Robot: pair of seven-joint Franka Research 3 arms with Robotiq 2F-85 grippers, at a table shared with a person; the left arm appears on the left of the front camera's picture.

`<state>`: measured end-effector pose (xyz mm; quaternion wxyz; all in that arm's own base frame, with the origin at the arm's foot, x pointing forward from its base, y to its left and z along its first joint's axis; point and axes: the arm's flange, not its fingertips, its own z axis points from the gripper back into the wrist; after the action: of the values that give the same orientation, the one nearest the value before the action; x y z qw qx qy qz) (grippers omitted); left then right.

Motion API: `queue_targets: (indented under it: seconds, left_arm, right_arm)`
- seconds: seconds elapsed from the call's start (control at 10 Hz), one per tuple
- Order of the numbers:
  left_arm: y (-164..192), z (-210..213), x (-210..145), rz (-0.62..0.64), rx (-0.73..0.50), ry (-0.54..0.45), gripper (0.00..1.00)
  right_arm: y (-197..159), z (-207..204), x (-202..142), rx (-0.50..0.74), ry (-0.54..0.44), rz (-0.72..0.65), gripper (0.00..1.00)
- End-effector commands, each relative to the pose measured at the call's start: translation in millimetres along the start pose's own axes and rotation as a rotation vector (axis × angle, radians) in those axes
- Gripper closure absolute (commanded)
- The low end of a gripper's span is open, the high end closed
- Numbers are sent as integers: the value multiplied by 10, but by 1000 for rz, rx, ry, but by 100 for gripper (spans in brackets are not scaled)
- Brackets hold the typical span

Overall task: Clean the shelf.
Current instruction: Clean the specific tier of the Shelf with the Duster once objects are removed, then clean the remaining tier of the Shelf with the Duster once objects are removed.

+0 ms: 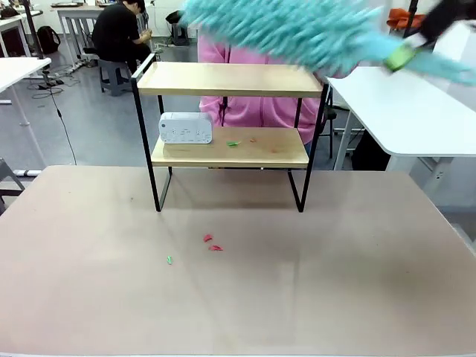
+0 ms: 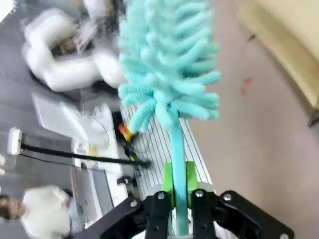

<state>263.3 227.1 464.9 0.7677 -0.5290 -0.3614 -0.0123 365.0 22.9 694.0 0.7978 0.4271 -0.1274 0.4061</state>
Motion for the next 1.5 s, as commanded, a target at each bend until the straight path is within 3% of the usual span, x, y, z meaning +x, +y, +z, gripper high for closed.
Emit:
queue_targets:
  seconds: [0.0, 0.2, 0.3, 0.5, 0.7, 0.8, 1.4]
  left_arm:
    - [-5, -11, 12, -16, -16, -13, 0]
    - [-5, -11, 12, -16, -16, -13, 0]
    - [-5, -11, 12, -16, -16, -13, 0]
    - [-5, -11, 12, -16, -16, -13, 0]
    - [-5, -11, 12, -16, -16, -13, 0]
    - [-5, -11, 12, -16, -16, -13, 0]
    - [-5, -11, 12, -16, -16, -13, 0]
  right_arm:
    - [-88, 420, -918, -68, -337, -199, 88]
    - [-410, 484, -1644, -97, -548, -461, 88]
    - [-698, 280, -1897, -110, -574, -682, 88]
    - [-1085, -148, -2106, -14, -515, -910, 88]
    - [-1206, -339, -2027, -8, -456, -1035, 88]
    - [-1242, -230, -2369, -54, -452, -910, 88]
    - [-1242, -230, -2369, -54, -452, -910, 88]
